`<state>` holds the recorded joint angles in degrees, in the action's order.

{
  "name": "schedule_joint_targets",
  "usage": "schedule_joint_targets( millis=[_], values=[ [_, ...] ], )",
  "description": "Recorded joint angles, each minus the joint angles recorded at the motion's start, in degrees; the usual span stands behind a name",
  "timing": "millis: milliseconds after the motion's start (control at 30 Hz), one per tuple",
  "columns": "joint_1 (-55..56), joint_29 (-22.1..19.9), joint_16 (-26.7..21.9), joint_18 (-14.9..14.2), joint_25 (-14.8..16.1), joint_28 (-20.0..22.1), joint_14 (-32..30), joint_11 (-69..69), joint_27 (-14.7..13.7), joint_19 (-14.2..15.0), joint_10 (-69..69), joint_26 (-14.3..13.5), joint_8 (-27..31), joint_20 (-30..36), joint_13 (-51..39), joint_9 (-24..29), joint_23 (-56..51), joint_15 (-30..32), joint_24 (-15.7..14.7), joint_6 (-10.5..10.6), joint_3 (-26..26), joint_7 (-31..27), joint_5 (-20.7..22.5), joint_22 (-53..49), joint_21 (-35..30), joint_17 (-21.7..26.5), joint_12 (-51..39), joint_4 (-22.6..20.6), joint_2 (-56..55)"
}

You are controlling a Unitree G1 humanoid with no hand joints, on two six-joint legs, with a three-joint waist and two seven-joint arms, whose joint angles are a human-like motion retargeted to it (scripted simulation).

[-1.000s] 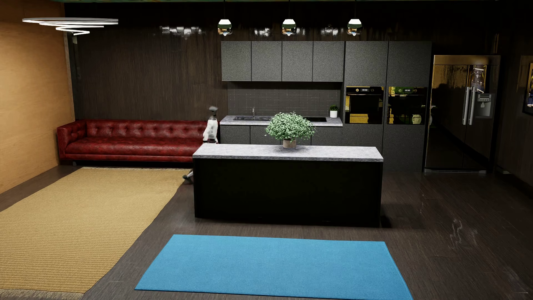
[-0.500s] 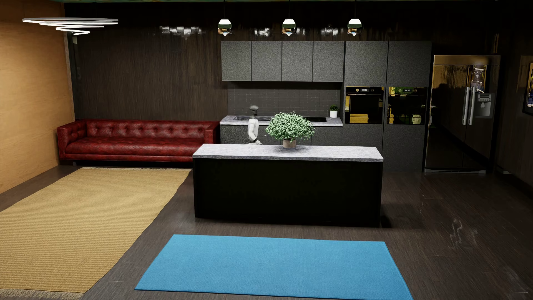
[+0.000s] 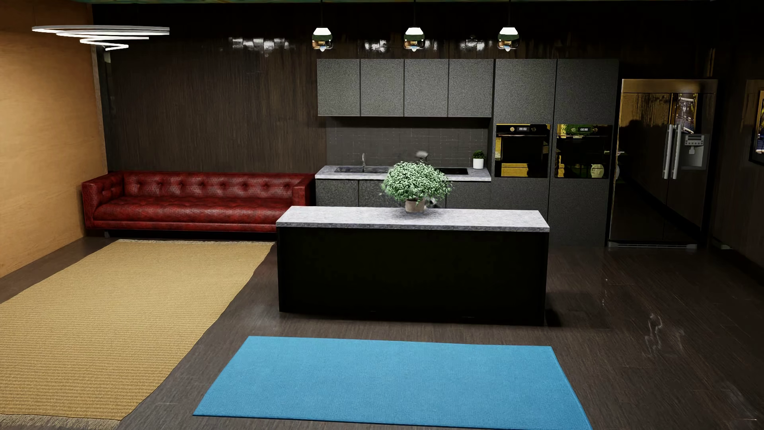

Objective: Circle the plant

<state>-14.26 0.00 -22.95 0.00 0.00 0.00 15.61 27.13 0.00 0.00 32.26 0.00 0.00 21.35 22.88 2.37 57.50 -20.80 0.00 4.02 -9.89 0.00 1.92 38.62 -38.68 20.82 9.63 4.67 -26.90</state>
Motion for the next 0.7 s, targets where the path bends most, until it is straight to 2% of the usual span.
schedule_joint_targets(
  millis=[33,67,100,133,167,200,233,267,333,433,467,500,533,567,600,633,667,700],
  values=[
    [-1.8,0.0,0.5,0.0,0.0,0.0,-2.2,0.3,0.0,0.0,1.5,0.0,0.0,-1.9,0.7,0.2,1.4,4.8,0.0,0.1,-1.3,0.0,-0.3,-0.1,0.4,-0.5,0.1,1.1,-2.2],
    [-2.7,0.0,1.1,0.0,0.0,0.0,-6.6,3.4,0.0,0.0,5.0,0.0,0.0,-3.3,1.4,-0.1,2.6,19.1,0.0,1.0,-1.7,0.0,0.6,0.3,0.8,-1.0,0.9,3.0,-4.1],
    [-0.8,0.0,1.9,0.0,0.0,0.0,-13.8,6.5,0.0,0.0,11.7,0.0,0.0,-3.7,1.4,-0.9,3.1,31.4,0.0,2.7,-0.4,0.0,3.3,1.7,-0.3,-1.1,1.7,5.3,-5.4],
    [1.7,0.0,2.8,0.0,0.0,0.0,-21.7,11.9,0.0,0.0,21.6,0.0,0.0,-3.3,0.9,-0.4,3.5,35.4,0.0,3.9,2.1,0.0,6.6,4.2,-1.6,-1.0,3.2,6.6,-4.8],
    [7.1,0.0,3.4,0.0,0.0,0.0,-24.8,13.7,0.0,0.0,32.6,0.0,0.0,-2.4,-0.6,0.4,3.7,34.3,0.0,4.6,3.6,0.0,8.4,6.6,-0.7,-1.0,3.8,7.1,-1.6],
    [13.5,0.0,3.5,0.0,0.0,0.0,-19.2,13.3,0.0,0.0,43.3,0.0,0.0,0.4,-2.4,1.6,2.8,32.7,0.0,4.6,5.0,0.0,10.6,8.7,0.3,-1.2,3.8,7.0,2.9],
    [19.1,0.0,3.6,0.0,0.0,0.0,-11.0,10.1,0.0,0.0,49.1,0.0,0.0,2.6,-4.6,2.8,1.5,29.1,0.0,3.9,7.3,0.0,11.2,10.8,1.3,-1.1,3.9,6.1,9.6],
    [24.0,0.0,3.5,0.0,0.0,0.0,-5.4,7.1,0.0,0.0,50.0,0.0,0.0,4.0,-6.5,2.6,-0.1,24.7,0.0,2.6,10.7,0.0,11.2,12.3,2.7,-1.0,5.3,4.7,15.8],
    [31.1,0.0,2.8,0.0,0.0,0.0,-1.4,1.2,0.0,0.0,39.7,0.0,0.0,5.2,-9.1,3.5,-9.2,16.7,0.0,-0.1,18.3,0.0,9.0,12.7,5.7,0.8,8.6,2.5,27.4],
    [36.0,0.0,2.2,0.0,0.0,0.0,-3.5,-3.1,0.0,0.0,5.7,0.0,0.0,5.6,-15.9,2.0,-17.1,5.4,0.0,-1.5,24.6,0.0,6.3,13.4,11.3,2.0,12.5,2.7,38.1],
    [36.8,0.0,2.5,0.0,0.0,0.0,-14.1,-3.2,0.0,0.0,-5.0,0.0,0.0,5.4,-18.2,0.9,-18.8,2.7,0.0,-1.2,25.9,0.0,6.2,14.5,13.4,2.3,13.2,3.2,39.7],
    [38.6,0.0,2.6,0.0,0.0,0.0,-24.0,-2.8,0.0,0.0,-23.1,0.0,0.0,5.6,-19.8,0.1,-20.3,0.4,0.0,-0.9,26.8,0.0,5.3,14.8,15.0,2.7,14.0,4.9,42.0],
    [40.2,0.0,3.0,0.0,0.0,0.0,-16.2,-2.0,0.0,0.0,-22.6,0.0,0.0,6.2,-21.2,0.6,-21.0,0.2,0.0,-0.7,27.5,0.0,4.2,16.7,15.2,3.2,13.9,5.5,44.7],
    [42.6,0.0,3.1,0.0,0.0,0.0,-0.2,0.0,0.0,0.0,-0.3,0.0,0.0,6.4,-21.2,1.0,-21.1,2.0,0.0,-0.5,28.3,0.0,2.9,17.7,15.4,3.2,14.2,5.6,47.1],
    [42.8,0.0,3.0,0.0,0.0,0.0,4.2,4.7,0.0,0.0,5.8,0.0,0.0,7.3,-19.6,0.8,-22.0,6.6,0.0,-0.8,29.2,0.0,1.5,18.6,16.2,3.1,14.4,4.6,48.3],
    [44.3,0.0,3.3,0.0,0.0,0.0,6.5,12.1,0.0,0.0,10.6,0.0,0.0,7.1,-18.7,-0.3,-19.4,14.2,0.0,-1.8,28.5,0.0,0.5,21.1,15.5,1.7,14.3,2.6,46.1],
    [40.3,0.0,3.2,0.0,0.0,0.0,8.9,23.0,0.0,0.0,13.4,0.0,0.0,8.7,-17.0,0.6,-15.8,23.6,0.0,-3.9,27.2,0.0,-2.2,23.4,14.1,0.3,13.4,-0.6,43.5],
    [36.7,0.0,3.0,0.0,0.0,0.0,10.8,36.0,0.0,0.0,13.4,0.0,0.0,8.7,-16.5,1.2,-12.5,29.7,0.0,-3.9,25.7,0.0,-1.4,23.7,10.8,-0.5,11.8,-1.2,37.4]
  ],
)
